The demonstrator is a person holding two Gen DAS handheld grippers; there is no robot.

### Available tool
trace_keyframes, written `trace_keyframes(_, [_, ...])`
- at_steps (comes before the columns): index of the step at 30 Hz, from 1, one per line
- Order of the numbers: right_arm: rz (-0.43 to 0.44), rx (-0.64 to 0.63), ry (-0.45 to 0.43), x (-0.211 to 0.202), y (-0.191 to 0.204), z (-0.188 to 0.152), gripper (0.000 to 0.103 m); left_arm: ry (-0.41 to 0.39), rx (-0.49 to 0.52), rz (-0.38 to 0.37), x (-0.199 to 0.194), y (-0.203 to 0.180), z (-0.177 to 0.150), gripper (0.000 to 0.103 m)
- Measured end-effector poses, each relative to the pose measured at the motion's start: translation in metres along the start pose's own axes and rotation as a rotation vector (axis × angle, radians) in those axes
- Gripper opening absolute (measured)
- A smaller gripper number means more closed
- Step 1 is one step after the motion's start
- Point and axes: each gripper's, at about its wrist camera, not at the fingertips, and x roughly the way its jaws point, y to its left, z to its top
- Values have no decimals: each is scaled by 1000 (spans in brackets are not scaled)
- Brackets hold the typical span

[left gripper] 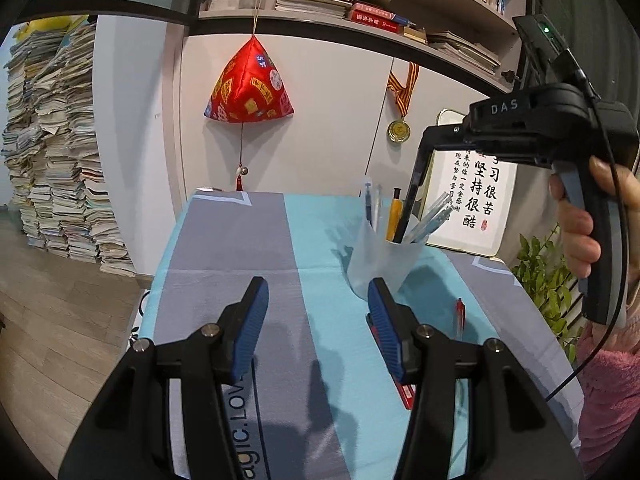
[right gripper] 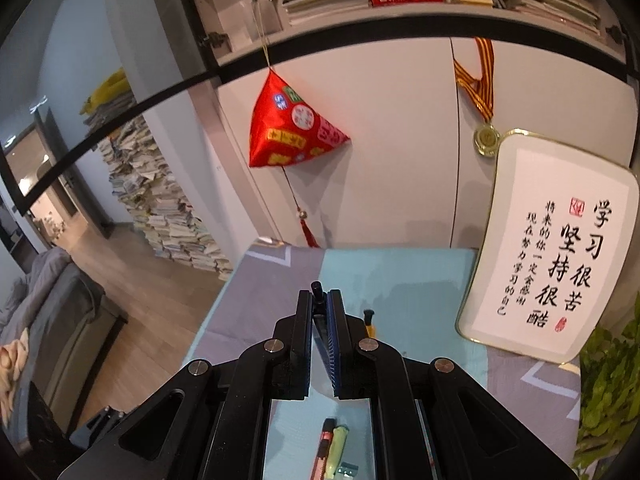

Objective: Organize stationery
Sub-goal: 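Lower the black pen into the frosted cup and open the right tool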

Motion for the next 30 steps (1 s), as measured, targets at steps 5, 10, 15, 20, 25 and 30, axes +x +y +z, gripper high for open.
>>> trace_keyframes(5, [-8, -6, 27, 5, -2, -9, 8, 13, 9, 0, 2, -2, -4, 50])
trace_keyframes(10, [-9, 1, 60, 13, -5, -16, 8, 27, 10, -2, 3, -3, -7, 50])
trace_keyframes(15, [-10, 8, 86, 20, -8, -23, 8, 42, 6, -1, 5, -3, -8, 50])
trace_keyframes(20, [-17, 17, 109, 25, -13, -29, 8, 50, 7, -5, 6, -6, -11, 50])
trace_keyframes(25, [-14, 24, 107, 23, -15, -32, 8, 57, 20, -6, 7, -11, -12, 50])
trace_keyframes(30, [-19, 16, 76, 6, -14, -39, 8, 71, 23, -8, 12, -14, -13, 50])
